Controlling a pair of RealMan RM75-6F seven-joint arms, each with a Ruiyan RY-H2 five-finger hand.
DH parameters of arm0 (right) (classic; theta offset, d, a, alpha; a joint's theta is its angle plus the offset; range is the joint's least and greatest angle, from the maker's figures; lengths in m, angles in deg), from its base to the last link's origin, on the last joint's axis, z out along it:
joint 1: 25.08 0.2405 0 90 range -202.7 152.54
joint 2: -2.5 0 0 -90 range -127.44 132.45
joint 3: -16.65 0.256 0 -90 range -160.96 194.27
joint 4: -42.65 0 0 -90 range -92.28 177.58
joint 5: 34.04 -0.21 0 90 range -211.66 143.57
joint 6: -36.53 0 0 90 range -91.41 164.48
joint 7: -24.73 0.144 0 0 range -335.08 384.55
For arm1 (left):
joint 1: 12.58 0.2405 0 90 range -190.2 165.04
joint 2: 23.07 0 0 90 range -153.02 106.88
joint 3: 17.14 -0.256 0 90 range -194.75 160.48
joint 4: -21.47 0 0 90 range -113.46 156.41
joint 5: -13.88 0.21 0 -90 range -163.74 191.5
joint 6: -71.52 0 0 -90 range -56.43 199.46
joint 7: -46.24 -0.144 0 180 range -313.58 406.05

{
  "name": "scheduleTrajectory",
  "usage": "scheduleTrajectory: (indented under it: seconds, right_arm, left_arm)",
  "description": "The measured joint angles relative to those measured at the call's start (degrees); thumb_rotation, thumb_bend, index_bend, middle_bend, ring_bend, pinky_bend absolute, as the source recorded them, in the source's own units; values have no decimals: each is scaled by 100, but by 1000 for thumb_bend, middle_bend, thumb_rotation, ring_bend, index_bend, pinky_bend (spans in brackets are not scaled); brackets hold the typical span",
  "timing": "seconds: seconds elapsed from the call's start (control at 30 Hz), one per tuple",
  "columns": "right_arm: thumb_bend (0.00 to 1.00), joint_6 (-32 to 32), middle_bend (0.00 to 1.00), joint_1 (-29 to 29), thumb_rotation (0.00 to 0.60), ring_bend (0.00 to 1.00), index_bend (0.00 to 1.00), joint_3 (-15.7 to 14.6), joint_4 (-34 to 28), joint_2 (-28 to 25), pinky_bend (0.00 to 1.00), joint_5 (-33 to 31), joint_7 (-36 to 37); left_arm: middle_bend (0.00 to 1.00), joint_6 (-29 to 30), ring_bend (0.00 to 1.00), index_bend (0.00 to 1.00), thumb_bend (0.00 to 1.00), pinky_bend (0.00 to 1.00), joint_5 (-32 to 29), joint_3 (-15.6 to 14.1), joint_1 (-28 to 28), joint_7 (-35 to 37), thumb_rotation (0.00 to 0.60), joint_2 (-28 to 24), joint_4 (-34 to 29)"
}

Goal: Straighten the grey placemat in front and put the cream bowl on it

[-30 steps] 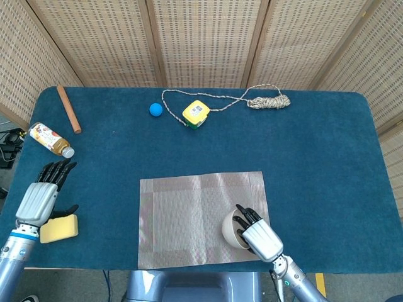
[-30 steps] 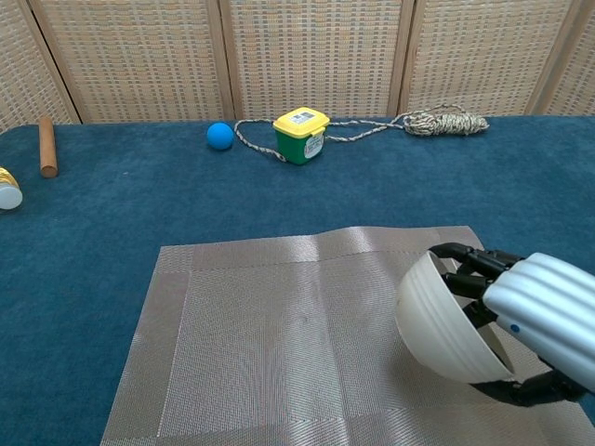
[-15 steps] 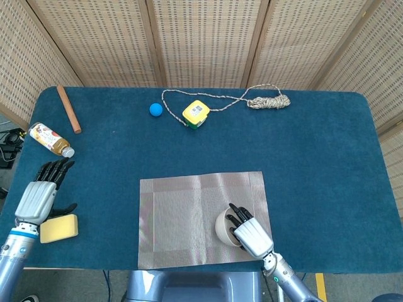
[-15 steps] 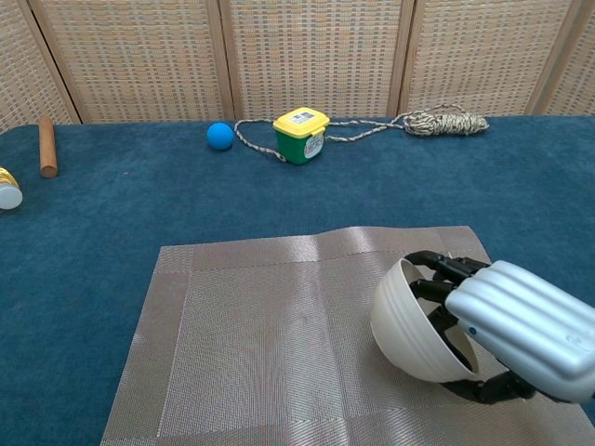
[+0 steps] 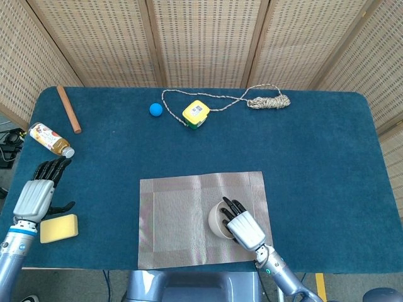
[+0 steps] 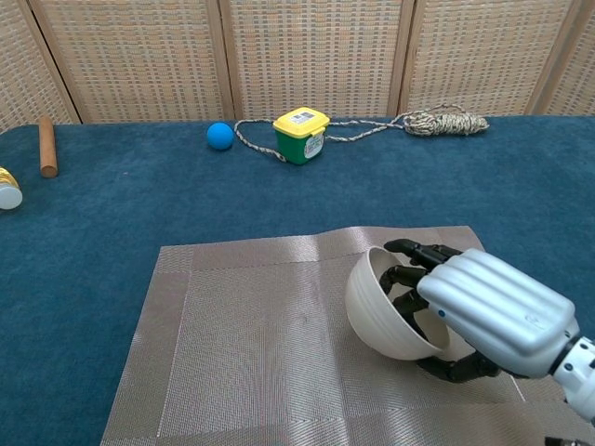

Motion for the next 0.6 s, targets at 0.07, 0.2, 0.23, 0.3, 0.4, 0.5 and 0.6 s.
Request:
scheduleTrajectory:
  seconds: [0.07, 0.2, 0.23, 0.3, 0.4, 0.5, 0.6]
  right_arm:
    - [387, -33, 127, -3, 600, 10, 444, 6, -4, -19, 166, -44, -8]
    - [351, -54, 41, -17, 600, 0, 296, 22, -62, -73, 115, -102, -34]
    - [341, -57, 27, -24, 600, 0, 260, 27, -98, -90, 107, -123, -40]
    - [332, -58, 10, -36, 600, 0, 218, 35, -169, -120, 97, -151, -50]
    - [326, -26, 0, -59, 600, 0, 174, 44, -296, -203, 75, -167, -93]
    - [325, -11, 0, -92, 600, 0, 148, 46, -434, -316, 65, -205, -183]
    - [325, 16, 0, -152, 600, 0, 131, 50, -655, -472, 58, -271, -320]
  left_arm:
    - [0, -28, 0, 51, 193, 0, -29, 8, -5, 30, 600, -11, -4]
    - [0, -68, 0, 50, 193, 0, -68, 23, -17, 48, 600, -27, -1]
    - [0, -74, 0, 50, 193, 0, -73, 24, -19, 45, 600, -27, -1]
    - [0, -86, 0, 49, 193, 0, -86, 24, -22, 36, 600, -25, -1]
    - [0, -96, 0, 48, 192, 0, -107, 28, -25, 20, 600, -22, -3]
    - [0, -93, 0, 48, 193, 0, -120, 34, -23, 15, 600, -25, -6]
    - [0, -88, 0, 47, 193, 0, -118, 34, -21, -1, 600, -28, -15]
